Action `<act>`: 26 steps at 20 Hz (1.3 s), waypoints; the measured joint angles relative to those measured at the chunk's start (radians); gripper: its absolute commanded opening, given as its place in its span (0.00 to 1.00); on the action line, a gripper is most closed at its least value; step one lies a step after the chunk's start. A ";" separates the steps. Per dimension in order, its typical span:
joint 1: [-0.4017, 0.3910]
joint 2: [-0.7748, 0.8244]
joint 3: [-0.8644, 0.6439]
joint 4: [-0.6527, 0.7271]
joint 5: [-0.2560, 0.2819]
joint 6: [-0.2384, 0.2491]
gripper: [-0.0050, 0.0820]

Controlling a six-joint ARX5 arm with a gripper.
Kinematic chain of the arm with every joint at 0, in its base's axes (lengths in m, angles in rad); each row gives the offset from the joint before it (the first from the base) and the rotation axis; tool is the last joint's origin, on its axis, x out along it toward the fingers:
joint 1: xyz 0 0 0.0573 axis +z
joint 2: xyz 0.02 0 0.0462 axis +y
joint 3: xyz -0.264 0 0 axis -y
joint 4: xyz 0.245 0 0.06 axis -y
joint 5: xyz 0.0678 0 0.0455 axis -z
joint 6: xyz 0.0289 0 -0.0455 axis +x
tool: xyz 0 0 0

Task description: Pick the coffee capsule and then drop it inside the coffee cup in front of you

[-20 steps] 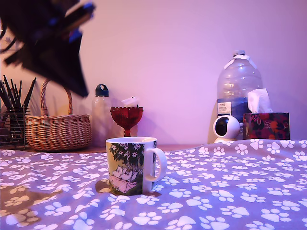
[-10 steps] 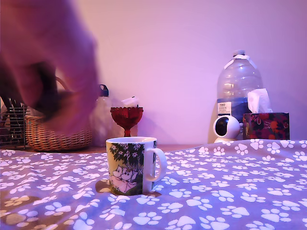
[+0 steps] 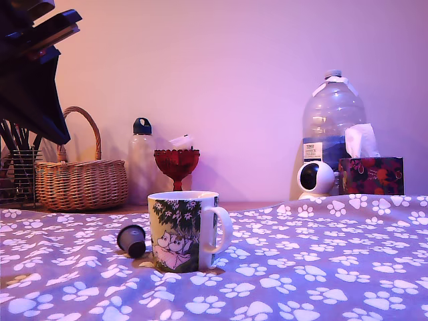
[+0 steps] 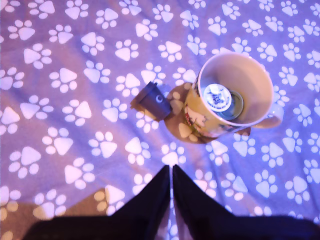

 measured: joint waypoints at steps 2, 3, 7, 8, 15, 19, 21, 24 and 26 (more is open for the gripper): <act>-0.001 0.000 0.000 0.021 0.000 -0.018 0.03; -0.002 -0.001 0.000 0.021 0.001 -0.021 0.03; -0.002 -0.001 0.000 0.018 0.002 -0.034 0.05; -0.002 -0.001 0.000 0.018 0.003 -0.043 0.05; -0.002 -0.001 0.000 0.018 0.008 -0.094 0.81; -0.002 -0.001 0.000 0.018 0.007 -0.159 0.82; -0.002 -0.001 0.000 0.019 0.000 -0.159 0.82; -0.002 -0.001 0.000 0.019 -0.010 -0.161 0.82; -0.002 -0.001 0.000 0.020 -0.016 -0.161 0.82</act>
